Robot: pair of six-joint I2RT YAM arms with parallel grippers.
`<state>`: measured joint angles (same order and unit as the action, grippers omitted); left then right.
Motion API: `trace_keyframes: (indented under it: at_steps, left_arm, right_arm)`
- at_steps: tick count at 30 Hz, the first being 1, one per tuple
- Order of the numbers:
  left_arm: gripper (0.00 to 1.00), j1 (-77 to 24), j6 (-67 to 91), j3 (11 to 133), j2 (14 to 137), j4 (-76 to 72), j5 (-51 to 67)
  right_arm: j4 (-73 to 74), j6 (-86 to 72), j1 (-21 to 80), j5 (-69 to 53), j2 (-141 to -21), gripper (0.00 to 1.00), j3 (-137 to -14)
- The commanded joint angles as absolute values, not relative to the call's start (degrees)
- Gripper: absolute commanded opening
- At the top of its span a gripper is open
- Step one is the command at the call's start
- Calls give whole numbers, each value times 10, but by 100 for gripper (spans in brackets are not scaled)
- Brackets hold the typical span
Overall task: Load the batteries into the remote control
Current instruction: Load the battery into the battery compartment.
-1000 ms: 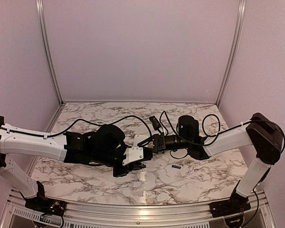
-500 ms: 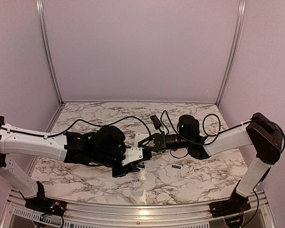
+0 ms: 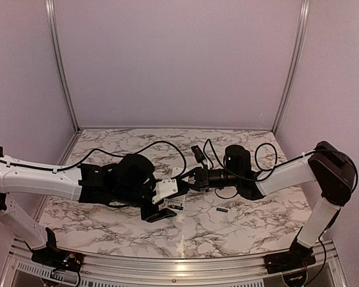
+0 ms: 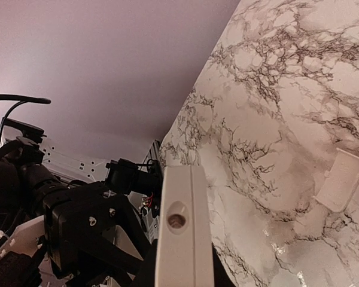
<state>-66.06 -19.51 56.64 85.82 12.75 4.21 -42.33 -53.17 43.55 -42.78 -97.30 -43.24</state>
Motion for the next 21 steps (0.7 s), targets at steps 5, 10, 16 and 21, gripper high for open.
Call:
trace_keyframes:
  at_steps: [5, 10, 16, 21]
  left_arm:
    - [70, -616, -104, 546, 790, 58, 66]
    - [99, -555, 76, 493, 733, -11, 79]
    - [99, -539, 203, 467, 754, -25, 123]
    - [99, -538, 290, 415, 788, -155, 212]
  right_arm:
    - [-425, -542, 430, -429, -979, 0, -427]
    - [-442, -546, 420, -421, -966, 0, -415]
    - [-431, -540, 411, -416, -958, 0, -421]
    - [-427, -542, 408, -409, -957, 0, -428]
